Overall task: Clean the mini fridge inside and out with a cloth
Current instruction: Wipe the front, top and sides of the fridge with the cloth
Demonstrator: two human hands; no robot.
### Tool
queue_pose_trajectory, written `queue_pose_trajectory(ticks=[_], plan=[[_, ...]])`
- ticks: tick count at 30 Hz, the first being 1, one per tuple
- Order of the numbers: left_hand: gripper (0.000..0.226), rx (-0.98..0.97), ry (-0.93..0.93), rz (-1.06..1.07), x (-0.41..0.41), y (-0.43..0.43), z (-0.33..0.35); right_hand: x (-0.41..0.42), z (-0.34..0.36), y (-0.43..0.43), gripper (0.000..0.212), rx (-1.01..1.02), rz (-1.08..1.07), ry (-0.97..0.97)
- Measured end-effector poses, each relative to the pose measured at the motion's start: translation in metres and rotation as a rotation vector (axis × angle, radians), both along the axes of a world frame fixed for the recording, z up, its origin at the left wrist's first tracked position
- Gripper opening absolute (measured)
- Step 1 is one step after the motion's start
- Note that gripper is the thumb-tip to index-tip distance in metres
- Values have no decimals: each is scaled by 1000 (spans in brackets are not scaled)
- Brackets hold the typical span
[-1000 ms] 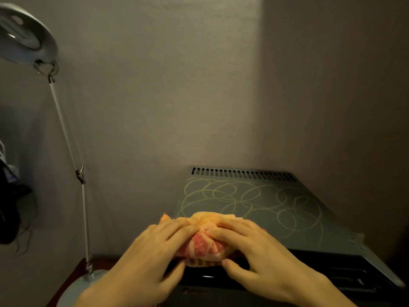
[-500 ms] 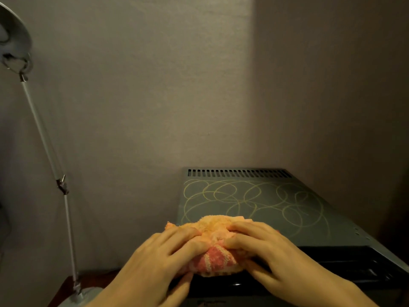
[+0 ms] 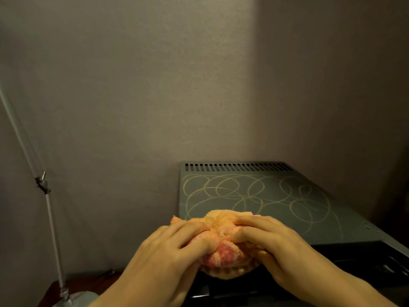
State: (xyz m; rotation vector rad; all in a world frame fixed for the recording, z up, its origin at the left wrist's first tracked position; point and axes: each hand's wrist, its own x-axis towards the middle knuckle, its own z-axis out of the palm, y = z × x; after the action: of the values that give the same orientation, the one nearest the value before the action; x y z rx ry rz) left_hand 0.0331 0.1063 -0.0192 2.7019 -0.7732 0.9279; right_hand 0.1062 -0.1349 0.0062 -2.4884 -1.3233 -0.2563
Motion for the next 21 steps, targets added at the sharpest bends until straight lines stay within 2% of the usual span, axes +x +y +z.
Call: queue_pose_trajectory(ticks=[7,13,21], plan=[[23,21,31,-24,5,0,3,1,2,5,56,11,-23,-28],[27,-1,56,-12,14,4,6,8,7,14,40,58,-9,-32],[30,-2,117,29,57,22,10,49,5,39,30,77,-23,-61]])
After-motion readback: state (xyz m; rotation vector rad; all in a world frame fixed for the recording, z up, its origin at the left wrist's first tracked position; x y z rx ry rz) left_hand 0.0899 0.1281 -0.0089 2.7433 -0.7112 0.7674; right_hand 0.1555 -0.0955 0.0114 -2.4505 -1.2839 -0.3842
